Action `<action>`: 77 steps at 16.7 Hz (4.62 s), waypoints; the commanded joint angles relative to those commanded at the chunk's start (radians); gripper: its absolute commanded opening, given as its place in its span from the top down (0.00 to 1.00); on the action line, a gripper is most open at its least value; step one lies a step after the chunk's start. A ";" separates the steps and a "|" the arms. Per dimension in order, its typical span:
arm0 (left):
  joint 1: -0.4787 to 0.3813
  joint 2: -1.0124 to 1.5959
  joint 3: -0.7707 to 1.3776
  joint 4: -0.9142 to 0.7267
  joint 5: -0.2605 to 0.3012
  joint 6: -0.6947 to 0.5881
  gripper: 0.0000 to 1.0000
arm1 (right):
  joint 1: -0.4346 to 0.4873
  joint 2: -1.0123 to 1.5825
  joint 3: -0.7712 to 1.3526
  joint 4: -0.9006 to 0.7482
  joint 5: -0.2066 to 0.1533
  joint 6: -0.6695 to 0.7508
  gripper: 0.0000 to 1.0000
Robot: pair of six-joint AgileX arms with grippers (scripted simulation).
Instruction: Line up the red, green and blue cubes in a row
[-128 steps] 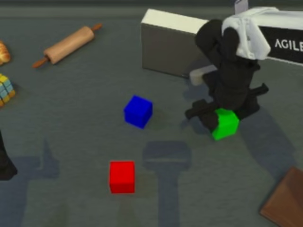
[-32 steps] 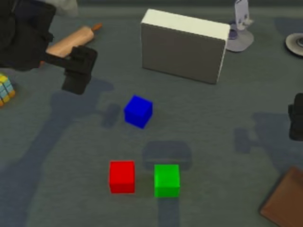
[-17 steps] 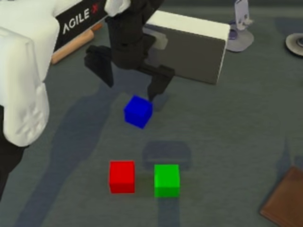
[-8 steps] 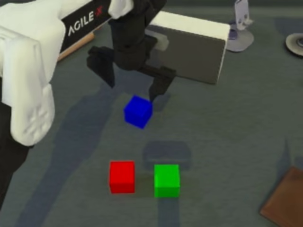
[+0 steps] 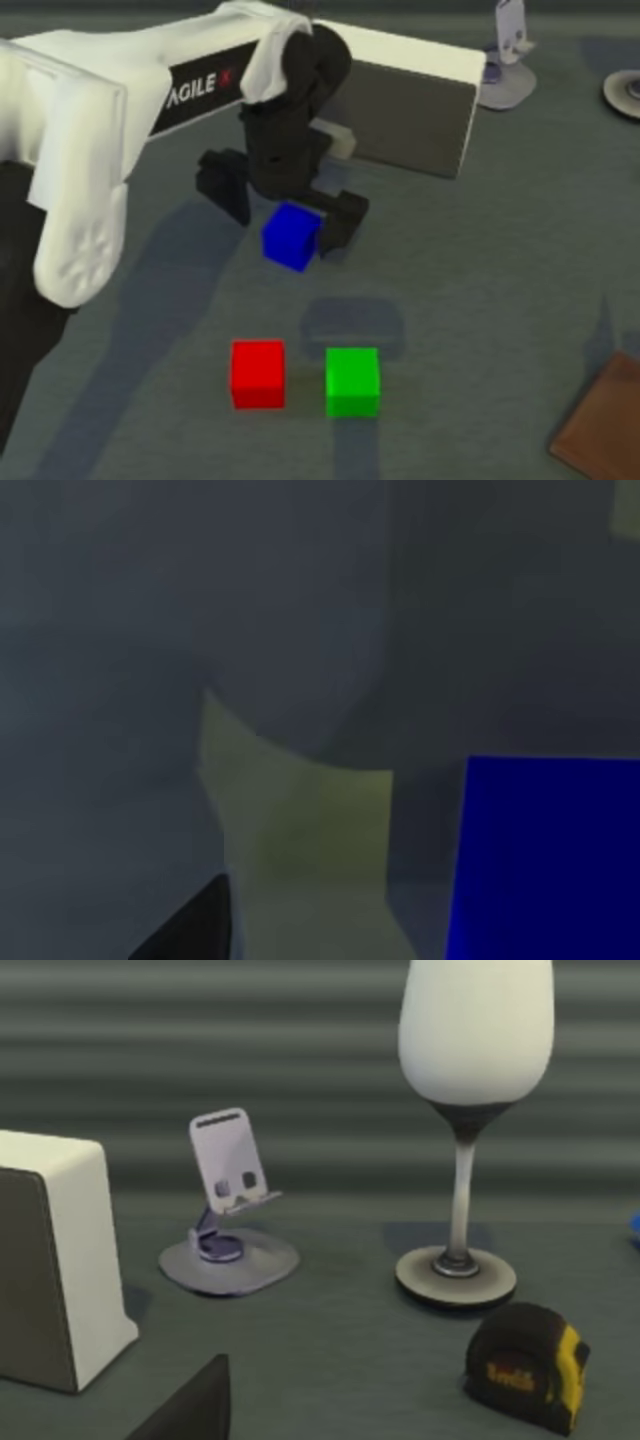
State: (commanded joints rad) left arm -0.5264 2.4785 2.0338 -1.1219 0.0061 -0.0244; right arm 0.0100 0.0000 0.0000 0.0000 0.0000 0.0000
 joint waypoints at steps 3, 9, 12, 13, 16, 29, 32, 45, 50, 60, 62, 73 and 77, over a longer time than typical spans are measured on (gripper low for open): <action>0.000 0.005 -0.019 0.020 0.000 0.000 0.00 | 0.000 0.000 0.000 0.000 0.000 0.000 0.00; 0.000 0.005 -0.019 0.020 0.000 0.000 0.30 | 0.000 0.000 0.000 0.000 0.000 0.000 0.00; 0.000 0.005 -0.019 0.020 0.000 0.000 0.53 | 0.000 0.000 0.000 0.000 0.000 0.000 0.00; 0.000 0.005 -0.019 0.020 0.000 0.000 0.60 | 0.000 0.000 0.000 0.000 0.000 0.000 0.00; 0.000 0.005 -0.019 0.020 0.000 0.000 0.83 | 0.000 0.000 0.000 0.000 0.000 0.000 0.00; 0.002 -0.003 -0.002 0.001 -0.003 0.001 1.00 | 0.000 0.000 0.000 0.000 0.000 0.000 0.00; 0.011 -0.015 0.077 -0.088 -0.007 -0.001 1.00 | 0.000 0.000 0.000 0.000 0.000 0.000 0.00; -0.027 -0.036 0.193 -0.232 -0.004 -0.069 1.00 | 0.000 0.000 0.000 0.000 0.000 0.000 0.00; -0.174 -0.053 0.178 -0.243 -0.009 -0.364 1.00 | 0.000 0.000 0.000 0.000 0.000 0.000 0.00; -0.464 -0.126 0.113 -0.243 -0.006 -0.953 1.00 | 0.000 0.000 0.000 0.000 0.000 0.000 0.00; -0.470 -0.129 0.112 -0.242 -0.006 -0.961 1.00 | 0.000 0.000 0.000 0.000 0.000 0.000 0.00; -0.466 -0.105 -0.093 -0.010 -0.008 -0.959 1.00 | 0.000 0.000 0.000 0.000 0.000 0.000 0.00; -0.468 -0.100 -0.116 0.014 -0.006 -0.960 1.00 | 0.000 0.000 0.000 0.000 0.000 0.000 0.00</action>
State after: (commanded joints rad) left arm -0.9947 2.3788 1.9180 -1.1075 0.0000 -0.9840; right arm 0.0100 0.0000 0.0000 0.0000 0.0000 0.0000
